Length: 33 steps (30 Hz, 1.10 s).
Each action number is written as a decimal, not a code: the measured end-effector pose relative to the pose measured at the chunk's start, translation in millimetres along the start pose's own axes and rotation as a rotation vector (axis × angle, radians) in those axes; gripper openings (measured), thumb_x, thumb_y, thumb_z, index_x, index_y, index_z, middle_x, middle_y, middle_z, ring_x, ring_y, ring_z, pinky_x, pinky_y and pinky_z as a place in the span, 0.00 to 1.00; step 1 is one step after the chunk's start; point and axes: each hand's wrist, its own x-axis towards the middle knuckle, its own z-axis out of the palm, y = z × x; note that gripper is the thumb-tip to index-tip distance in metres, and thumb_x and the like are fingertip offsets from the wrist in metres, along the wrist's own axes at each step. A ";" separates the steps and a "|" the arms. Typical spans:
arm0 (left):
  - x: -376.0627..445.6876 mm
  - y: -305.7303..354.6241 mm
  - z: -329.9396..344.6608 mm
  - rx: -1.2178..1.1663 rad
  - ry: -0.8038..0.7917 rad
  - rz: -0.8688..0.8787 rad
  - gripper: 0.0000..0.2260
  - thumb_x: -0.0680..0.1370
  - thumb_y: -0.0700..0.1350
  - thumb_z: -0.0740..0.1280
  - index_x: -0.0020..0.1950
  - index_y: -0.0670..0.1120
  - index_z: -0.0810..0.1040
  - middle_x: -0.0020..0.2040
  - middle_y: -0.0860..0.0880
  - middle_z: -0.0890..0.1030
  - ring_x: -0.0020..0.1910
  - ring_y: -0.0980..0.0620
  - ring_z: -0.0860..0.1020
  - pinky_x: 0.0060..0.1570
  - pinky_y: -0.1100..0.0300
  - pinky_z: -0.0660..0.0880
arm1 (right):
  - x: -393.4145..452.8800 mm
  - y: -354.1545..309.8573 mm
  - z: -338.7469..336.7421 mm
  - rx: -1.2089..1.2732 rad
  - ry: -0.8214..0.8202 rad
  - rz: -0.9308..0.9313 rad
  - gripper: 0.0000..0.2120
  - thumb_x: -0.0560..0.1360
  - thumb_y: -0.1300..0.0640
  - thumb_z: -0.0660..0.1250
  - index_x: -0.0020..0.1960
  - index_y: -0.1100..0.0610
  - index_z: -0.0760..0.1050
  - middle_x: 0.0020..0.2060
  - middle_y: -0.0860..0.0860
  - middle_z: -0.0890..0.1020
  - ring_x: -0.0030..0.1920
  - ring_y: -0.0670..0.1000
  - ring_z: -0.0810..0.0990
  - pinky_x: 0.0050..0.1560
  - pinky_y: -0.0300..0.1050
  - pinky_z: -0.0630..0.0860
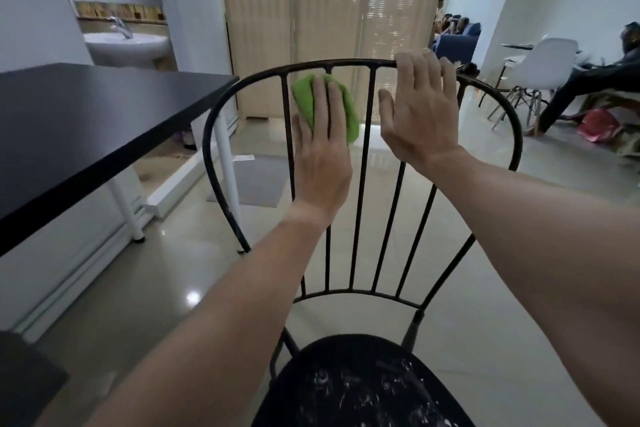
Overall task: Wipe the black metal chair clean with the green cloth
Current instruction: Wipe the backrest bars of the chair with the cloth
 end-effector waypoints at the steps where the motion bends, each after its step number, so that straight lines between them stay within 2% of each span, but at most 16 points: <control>1: -11.9 0.3 3.1 -0.049 0.002 -0.060 0.31 0.78 0.31 0.57 0.79 0.37 0.49 0.80 0.36 0.51 0.79 0.38 0.48 0.77 0.41 0.52 | 0.1 -0.2 1.5 -0.008 -0.005 0.012 0.24 0.79 0.48 0.53 0.68 0.62 0.66 0.63 0.59 0.73 0.68 0.62 0.67 0.73 0.57 0.56; 6: -86.4 8.2 17.8 -0.153 -0.065 -0.225 0.38 0.77 0.29 0.60 0.80 0.39 0.41 0.80 0.39 0.42 0.80 0.41 0.43 0.78 0.41 0.48 | -0.8 -4.2 6.7 -0.025 0.025 0.049 0.25 0.78 0.47 0.53 0.68 0.61 0.67 0.63 0.58 0.73 0.68 0.61 0.68 0.74 0.57 0.55; 9: -149.1 8.8 23.9 -0.182 -0.133 -0.278 0.34 0.79 0.33 0.55 0.79 0.41 0.38 0.81 0.41 0.41 0.80 0.43 0.42 0.77 0.40 0.51 | -1.3 -4.3 8.6 -0.055 0.045 0.051 0.25 0.78 0.46 0.52 0.68 0.61 0.67 0.63 0.57 0.73 0.68 0.60 0.68 0.74 0.57 0.55; 12: -207.4 2.0 21.3 -0.342 -0.264 -0.449 0.36 0.81 0.30 0.51 0.79 0.50 0.33 0.81 0.51 0.38 0.80 0.53 0.41 0.78 0.43 0.53 | -2.0 -3.4 9.2 -0.055 0.075 0.043 0.26 0.78 0.46 0.52 0.69 0.61 0.68 0.63 0.57 0.74 0.67 0.60 0.69 0.74 0.57 0.56; 15: -229.3 -0.8 18.7 -0.412 -0.370 -0.555 0.36 0.81 0.27 0.50 0.79 0.50 0.34 0.81 0.53 0.38 0.79 0.59 0.39 0.78 0.47 0.51 | -2.6 -2.4 11.8 -0.040 0.098 0.032 0.26 0.78 0.46 0.53 0.69 0.61 0.68 0.64 0.57 0.74 0.68 0.60 0.69 0.74 0.57 0.57; 18: -203.1 5.5 18.2 -0.424 -0.309 -0.559 0.33 0.82 0.29 0.49 0.80 0.46 0.35 0.81 0.51 0.38 0.79 0.59 0.38 0.79 0.49 0.47 | -1.8 -3.1 10.2 -0.042 0.091 0.036 0.27 0.78 0.46 0.53 0.70 0.61 0.68 0.66 0.57 0.73 0.69 0.60 0.68 0.75 0.57 0.56; 22: -128.5 5.8 17.1 -0.374 -0.150 -0.386 0.36 0.79 0.27 0.51 0.79 0.47 0.35 0.80 0.52 0.38 0.79 0.55 0.38 0.78 0.48 0.41 | -3.7 -1.8 7.5 -0.031 0.068 0.029 0.26 0.78 0.46 0.54 0.70 0.62 0.67 0.64 0.58 0.73 0.69 0.61 0.68 0.74 0.58 0.56; 25: -60.4 3.2 3.2 -0.417 -0.096 -0.252 0.34 0.79 0.26 0.52 0.80 0.42 0.41 0.81 0.46 0.44 0.80 0.49 0.42 0.78 0.41 0.46 | -4.8 0.6 2.8 -0.007 0.051 0.006 0.25 0.78 0.48 0.56 0.69 0.62 0.67 0.63 0.59 0.74 0.68 0.62 0.68 0.74 0.58 0.57; 27: -17.7 2.4 -16.4 -0.478 -0.099 -0.129 0.31 0.80 0.26 0.52 0.80 0.40 0.45 0.81 0.41 0.49 0.80 0.45 0.47 0.77 0.41 0.51 | -4.9 3.0 -0.9 0.009 0.025 0.005 0.25 0.78 0.49 0.56 0.69 0.63 0.66 0.62 0.59 0.74 0.68 0.62 0.68 0.74 0.57 0.57; 29: 19.9 0.3 -40.8 -0.507 -0.076 -0.048 0.28 0.83 0.33 0.52 0.80 0.44 0.45 0.80 0.37 0.54 0.79 0.39 0.53 0.75 0.40 0.57 | -4.5 2.2 -4.8 0.028 0.003 0.015 0.25 0.78 0.49 0.57 0.69 0.63 0.66 0.63 0.60 0.73 0.67 0.62 0.68 0.74 0.58 0.57; 31: 55.8 -0.6 -66.3 -0.494 0.029 -0.037 0.25 0.85 0.44 0.49 0.81 0.49 0.44 0.76 0.32 0.61 0.74 0.30 0.62 0.70 0.34 0.63 | -4.7 -0.6 -7.7 0.031 -0.016 0.029 0.25 0.78 0.48 0.57 0.69 0.63 0.66 0.63 0.60 0.73 0.67 0.62 0.68 0.74 0.59 0.57; 32: 72.3 -1.0 -77.7 -0.462 0.088 -0.053 0.25 0.85 0.45 0.47 0.80 0.50 0.43 0.75 0.32 0.62 0.72 0.29 0.63 0.70 0.32 0.62 | -4.6 -2.3 -8.9 0.026 -0.022 0.035 0.26 0.78 0.48 0.57 0.69 0.63 0.66 0.63 0.59 0.73 0.67 0.62 0.68 0.73 0.58 0.58; 33: 86.7 -2.2 -86.3 -0.400 0.135 -0.066 0.25 0.84 0.42 0.47 0.81 0.49 0.44 0.77 0.33 0.60 0.74 0.30 0.60 0.72 0.31 0.56 | -4.6 -3.7 -10.1 0.022 -0.029 0.040 0.26 0.77 0.47 0.57 0.69 0.63 0.66 0.62 0.59 0.73 0.67 0.62 0.68 0.73 0.58 0.58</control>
